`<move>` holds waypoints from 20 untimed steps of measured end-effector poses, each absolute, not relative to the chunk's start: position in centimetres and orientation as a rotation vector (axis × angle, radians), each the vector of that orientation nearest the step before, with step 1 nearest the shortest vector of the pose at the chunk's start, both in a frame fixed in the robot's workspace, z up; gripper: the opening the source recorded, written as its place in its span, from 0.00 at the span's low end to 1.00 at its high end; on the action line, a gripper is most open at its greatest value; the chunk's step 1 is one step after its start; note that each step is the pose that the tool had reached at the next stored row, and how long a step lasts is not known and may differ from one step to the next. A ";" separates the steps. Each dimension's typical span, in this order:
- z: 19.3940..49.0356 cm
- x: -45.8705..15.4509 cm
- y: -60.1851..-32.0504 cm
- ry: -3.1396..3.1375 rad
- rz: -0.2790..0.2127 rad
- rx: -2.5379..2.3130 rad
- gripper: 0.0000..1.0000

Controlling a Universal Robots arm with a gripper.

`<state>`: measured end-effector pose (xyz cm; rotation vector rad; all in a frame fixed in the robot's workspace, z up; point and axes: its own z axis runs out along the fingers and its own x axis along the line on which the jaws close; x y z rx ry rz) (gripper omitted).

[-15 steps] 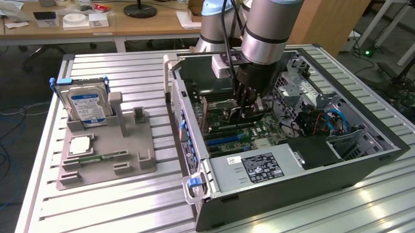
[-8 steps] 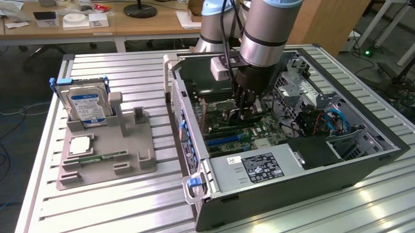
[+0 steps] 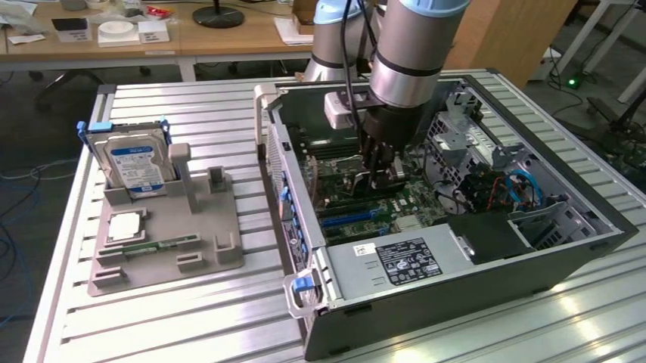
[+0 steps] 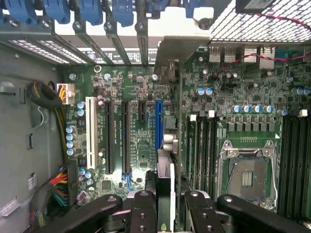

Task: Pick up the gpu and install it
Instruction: 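Insert the gpu into the slot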

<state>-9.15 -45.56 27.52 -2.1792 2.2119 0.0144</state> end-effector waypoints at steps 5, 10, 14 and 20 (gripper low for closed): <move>27.5 -9.2 -45.6 2.212 0.014 -2.179 0.27; 27.5 -9.2 -45.6 2.212 0.015 -2.179 0.27; 27.3 -9.4 -45.6 2.212 0.015 -2.179 0.27; 27.0 -9.4 -45.6 2.212 0.015 -2.179 0.27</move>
